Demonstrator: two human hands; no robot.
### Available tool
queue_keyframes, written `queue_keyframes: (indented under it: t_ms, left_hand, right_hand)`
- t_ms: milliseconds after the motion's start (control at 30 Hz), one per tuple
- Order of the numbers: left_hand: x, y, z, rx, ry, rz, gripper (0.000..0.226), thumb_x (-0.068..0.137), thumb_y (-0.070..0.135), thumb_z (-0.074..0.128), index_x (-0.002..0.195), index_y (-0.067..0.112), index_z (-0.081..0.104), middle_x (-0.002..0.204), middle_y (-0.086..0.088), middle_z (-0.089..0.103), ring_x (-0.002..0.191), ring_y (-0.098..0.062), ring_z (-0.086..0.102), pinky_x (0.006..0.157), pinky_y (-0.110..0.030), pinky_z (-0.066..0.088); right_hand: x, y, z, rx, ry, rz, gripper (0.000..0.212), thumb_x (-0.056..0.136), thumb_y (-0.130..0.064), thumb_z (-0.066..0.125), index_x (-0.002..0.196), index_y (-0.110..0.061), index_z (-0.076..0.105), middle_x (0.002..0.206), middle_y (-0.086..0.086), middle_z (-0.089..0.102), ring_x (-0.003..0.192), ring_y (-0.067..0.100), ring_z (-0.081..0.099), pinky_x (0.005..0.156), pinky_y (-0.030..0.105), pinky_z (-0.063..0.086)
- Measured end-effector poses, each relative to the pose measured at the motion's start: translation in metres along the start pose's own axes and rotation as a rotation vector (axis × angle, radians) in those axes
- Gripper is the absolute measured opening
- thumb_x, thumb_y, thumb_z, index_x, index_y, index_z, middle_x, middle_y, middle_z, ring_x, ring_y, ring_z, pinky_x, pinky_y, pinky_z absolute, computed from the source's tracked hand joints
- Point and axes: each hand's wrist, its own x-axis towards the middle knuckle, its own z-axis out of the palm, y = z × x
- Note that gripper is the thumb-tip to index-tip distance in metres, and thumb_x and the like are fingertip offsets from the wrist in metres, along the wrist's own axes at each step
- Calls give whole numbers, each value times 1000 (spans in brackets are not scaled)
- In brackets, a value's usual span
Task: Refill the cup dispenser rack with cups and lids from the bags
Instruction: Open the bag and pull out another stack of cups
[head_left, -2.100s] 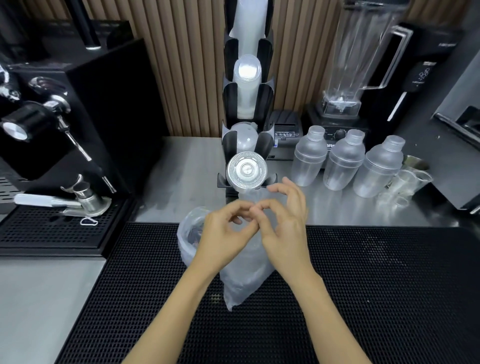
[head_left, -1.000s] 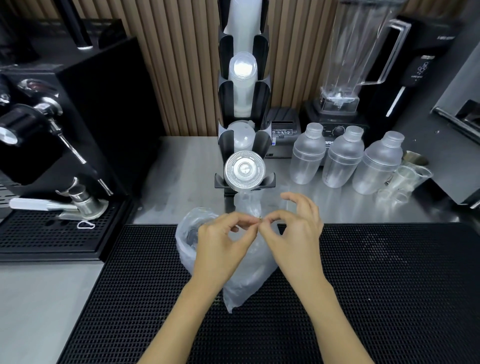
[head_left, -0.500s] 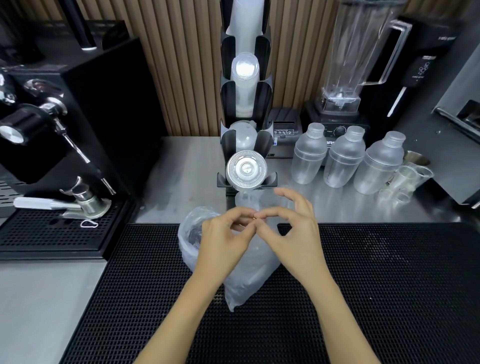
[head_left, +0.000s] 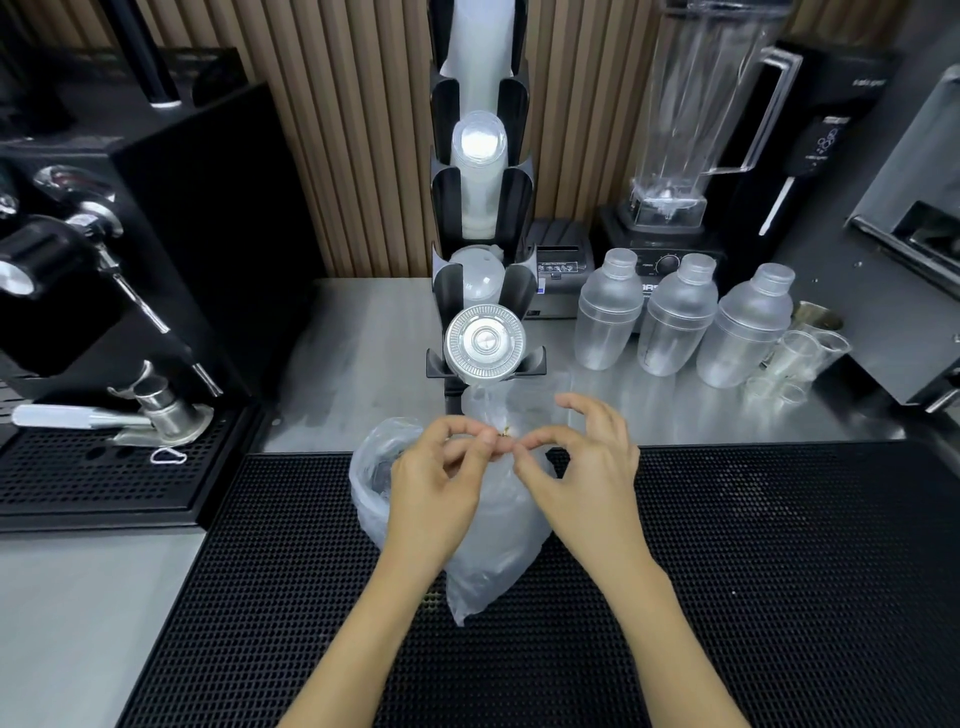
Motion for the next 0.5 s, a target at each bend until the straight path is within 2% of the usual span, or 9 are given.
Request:
queue_keyframes:
  t_ms: [67, 167, 233, 367, 433, 500]
  left_hand:
    - [0, 1, -1, 27, -4, 15, 5, 91, 19, 60, 87, 20, 61, 80, 10, 75, 84, -3, 69, 82, -23, 51]
    - [-1, 2, -6, 129, -6, 93, 10, 87, 16, 65, 82, 24, 66, 79, 8, 72, 79, 0, 64, 76, -14, 48]
    - [-2, 0, -8, 289, -38, 201, 5, 87, 19, 66, 83, 21, 68, 81, 9, 69, 80, -4, 60, 76, -11, 45]
    - [-2, -6, -3, 587, -110, 395, 16, 87, 31, 58, 84, 18, 69, 83, 8, 66, 79, -13, 56, 80, -8, 34]
    - [0, -3, -1, 580, -130, 395, 13, 88, 25, 62, 86, 19, 72, 83, 7, 68, 79, -12, 58, 78, -9, 36]
    - [0, 1, -2, 486, -122, 304, 10, 86, 25, 67, 83, 18, 73, 77, 12, 68, 74, -6, 59, 73, -13, 42]
  right_hand:
    - [2, -1, 0, 60, -89, 66, 9, 77, -31, 69, 78, -23, 72, 128, -7, 47, 128, 11, 33, 107, 35, 21]
    - [8, -1, -4, 290, -191, 219, 9, 76, -25, 70, 71, -17, 70, 118, -10, 50, 105, 11, 48, 96, 33, 38]
    - [14, -2, -6, 390, -229, 304, 8, 77, -20, 68, 71, -15, 70, 117, -7, 50, 103, 10, 51, 93, 32, 42]
    - [22, -11, -7, 472, -237, 335, 10, 78, -15, 65, 68, -16, 68, 119, -3, 47, 116, 10, 46, 103, 31, 36]
    - [21, -15, -8, 404, -258, 289, 10, 78, -16, 66, 69, -16, 68, 120, -6, 44, 122, 9, 39, 106, 28, 29]
    - [19, -13, -11, 335, -262, 241, 9, 77, -20, 67, 71, -15, 71, 120, -9, 43, 122, 7, 37, 100, 24, 26]
